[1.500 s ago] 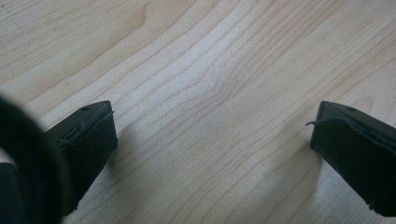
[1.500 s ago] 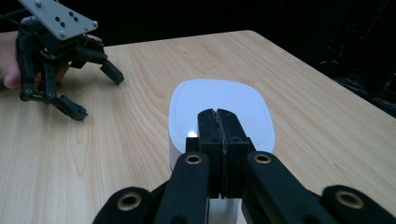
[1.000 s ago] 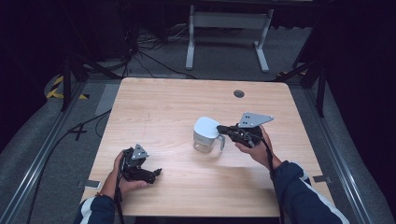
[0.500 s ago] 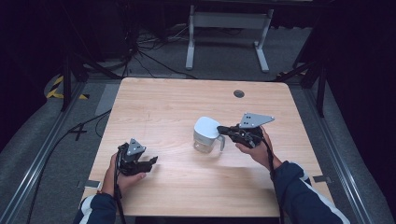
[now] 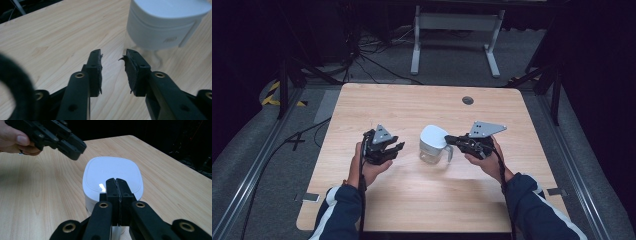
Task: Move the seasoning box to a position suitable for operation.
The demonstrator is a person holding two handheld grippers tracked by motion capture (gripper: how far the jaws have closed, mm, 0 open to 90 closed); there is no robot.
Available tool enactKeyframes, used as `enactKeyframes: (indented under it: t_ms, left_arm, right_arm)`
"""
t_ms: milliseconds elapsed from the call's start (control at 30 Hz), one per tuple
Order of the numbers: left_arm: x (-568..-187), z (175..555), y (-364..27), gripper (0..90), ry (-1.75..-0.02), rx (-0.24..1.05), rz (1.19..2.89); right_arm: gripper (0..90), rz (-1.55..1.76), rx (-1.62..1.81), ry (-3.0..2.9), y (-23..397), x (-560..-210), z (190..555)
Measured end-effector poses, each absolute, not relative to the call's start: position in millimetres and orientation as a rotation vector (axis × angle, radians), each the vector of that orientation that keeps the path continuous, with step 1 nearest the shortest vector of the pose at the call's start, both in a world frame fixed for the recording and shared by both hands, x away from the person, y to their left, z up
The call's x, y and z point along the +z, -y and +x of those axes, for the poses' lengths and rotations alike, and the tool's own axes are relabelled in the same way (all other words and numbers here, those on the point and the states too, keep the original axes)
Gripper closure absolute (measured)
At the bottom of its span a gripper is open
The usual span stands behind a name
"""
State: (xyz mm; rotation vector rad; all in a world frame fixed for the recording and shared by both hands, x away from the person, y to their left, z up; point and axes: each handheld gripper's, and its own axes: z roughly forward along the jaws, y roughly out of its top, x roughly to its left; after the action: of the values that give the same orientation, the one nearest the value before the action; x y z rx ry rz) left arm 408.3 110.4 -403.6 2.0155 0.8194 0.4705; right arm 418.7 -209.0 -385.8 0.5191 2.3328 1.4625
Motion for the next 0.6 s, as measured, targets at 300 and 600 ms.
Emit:
enactKeyframes:
  t_ms: [300, 600]
  left_arm:
    - [-399, 416, -87, 84.0, -0.775, 0.491, 2.034]
    - [-397, 415, -79, 87.1, -0.729, 0.507, 2.067]
  right_arm:
    - [90.0, 0.512, 1.455, -2.334, 211, -386, 418]
    - [90.0, 0.511, 1.456, -2.325, 211, -387, 417]
